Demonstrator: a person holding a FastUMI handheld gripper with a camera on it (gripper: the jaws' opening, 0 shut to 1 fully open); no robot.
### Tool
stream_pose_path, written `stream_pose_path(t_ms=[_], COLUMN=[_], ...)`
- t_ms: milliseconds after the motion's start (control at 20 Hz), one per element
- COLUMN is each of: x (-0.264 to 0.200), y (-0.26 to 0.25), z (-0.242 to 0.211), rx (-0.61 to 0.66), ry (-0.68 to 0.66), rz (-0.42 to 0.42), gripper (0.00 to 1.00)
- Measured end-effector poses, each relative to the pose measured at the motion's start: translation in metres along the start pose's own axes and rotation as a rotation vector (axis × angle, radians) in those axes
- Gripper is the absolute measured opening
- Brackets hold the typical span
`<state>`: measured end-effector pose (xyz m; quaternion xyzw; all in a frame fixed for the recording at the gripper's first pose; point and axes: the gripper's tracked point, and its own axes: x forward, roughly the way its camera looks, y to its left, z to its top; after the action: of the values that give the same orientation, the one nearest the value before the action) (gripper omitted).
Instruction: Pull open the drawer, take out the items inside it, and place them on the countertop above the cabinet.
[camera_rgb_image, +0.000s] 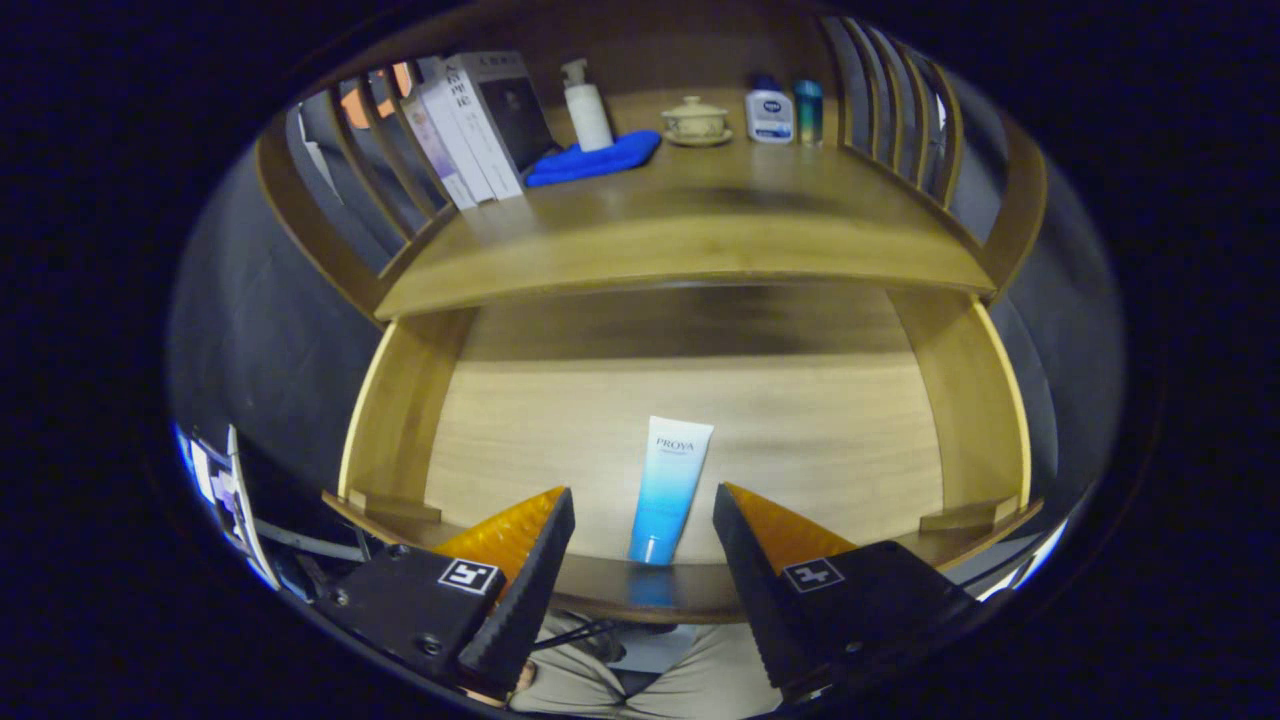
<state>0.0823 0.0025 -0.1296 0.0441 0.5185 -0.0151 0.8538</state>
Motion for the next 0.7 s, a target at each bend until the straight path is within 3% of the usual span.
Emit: stream_pose_path(t_ms=[300,550,700], x=[0.037,0.055,0.065], y=[-0.012,-0.008,-0.008], z=[-0.005,-0.016,-0.017], rx=[0.021,0.091,0.091], ry=[0.139,0.233,0.246], rz=[-0.088,-0.075,-0.106], gripper=[0.88,0.85,0.77])
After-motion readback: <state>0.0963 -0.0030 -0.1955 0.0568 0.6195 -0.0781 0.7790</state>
